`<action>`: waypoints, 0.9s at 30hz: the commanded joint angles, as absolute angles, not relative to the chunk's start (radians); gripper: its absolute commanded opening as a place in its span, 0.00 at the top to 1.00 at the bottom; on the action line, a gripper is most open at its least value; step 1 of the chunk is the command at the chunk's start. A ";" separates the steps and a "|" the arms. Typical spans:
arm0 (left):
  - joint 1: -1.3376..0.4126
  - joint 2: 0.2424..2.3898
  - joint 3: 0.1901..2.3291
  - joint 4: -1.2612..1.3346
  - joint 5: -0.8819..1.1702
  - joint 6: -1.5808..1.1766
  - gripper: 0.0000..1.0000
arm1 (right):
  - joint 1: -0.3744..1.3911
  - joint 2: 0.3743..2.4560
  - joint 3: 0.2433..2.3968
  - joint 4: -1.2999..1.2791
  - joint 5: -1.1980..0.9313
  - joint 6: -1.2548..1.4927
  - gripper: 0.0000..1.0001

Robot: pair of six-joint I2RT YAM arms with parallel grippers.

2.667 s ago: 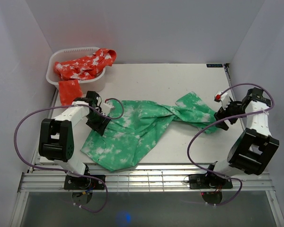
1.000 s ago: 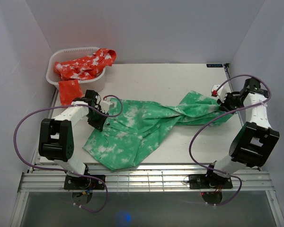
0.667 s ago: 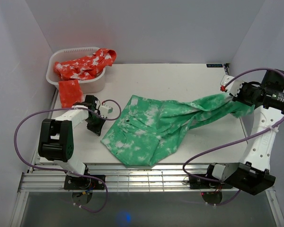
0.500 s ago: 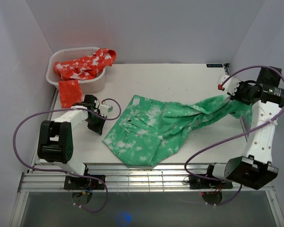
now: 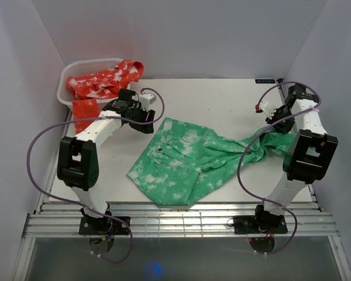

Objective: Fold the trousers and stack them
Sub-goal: Flatten the trousers out

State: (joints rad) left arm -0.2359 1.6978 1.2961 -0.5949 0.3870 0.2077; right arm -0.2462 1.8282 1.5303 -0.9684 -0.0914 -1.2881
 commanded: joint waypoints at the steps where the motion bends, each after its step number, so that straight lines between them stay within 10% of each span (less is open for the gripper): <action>1: -0.345 1.816 1.383 -0.490 0.287 0.143 0.35 | -0.244 1.747 1.522 -0.966 -0.061 -1.256 0.92; 9: -0.474 2.074 1.496 -0.469 0.071 0.098 0.40 | -0.245 1.675 1.494 -1.000 -0.069 -1.262 0.92; 16: -0.436 1.950 1.286 -0.483 -0.069 0.138 1.00 | -0.242 1.635 1.514 -1.048 -0.098 -1.264 0.92; 27: -0.115 1.540 0.968 -0.512 -0.130 0.382 1.00 | -0.154 1.632 1.483 -1.065 -0.153 -1.235 0.92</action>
State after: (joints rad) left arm -0.1402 1.6421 1.0115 -0.4808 -0.0292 0.2558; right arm -0.1875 1.6588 1.4868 -1.0748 -0.1677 -1.2583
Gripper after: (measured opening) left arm 0.018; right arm 0.088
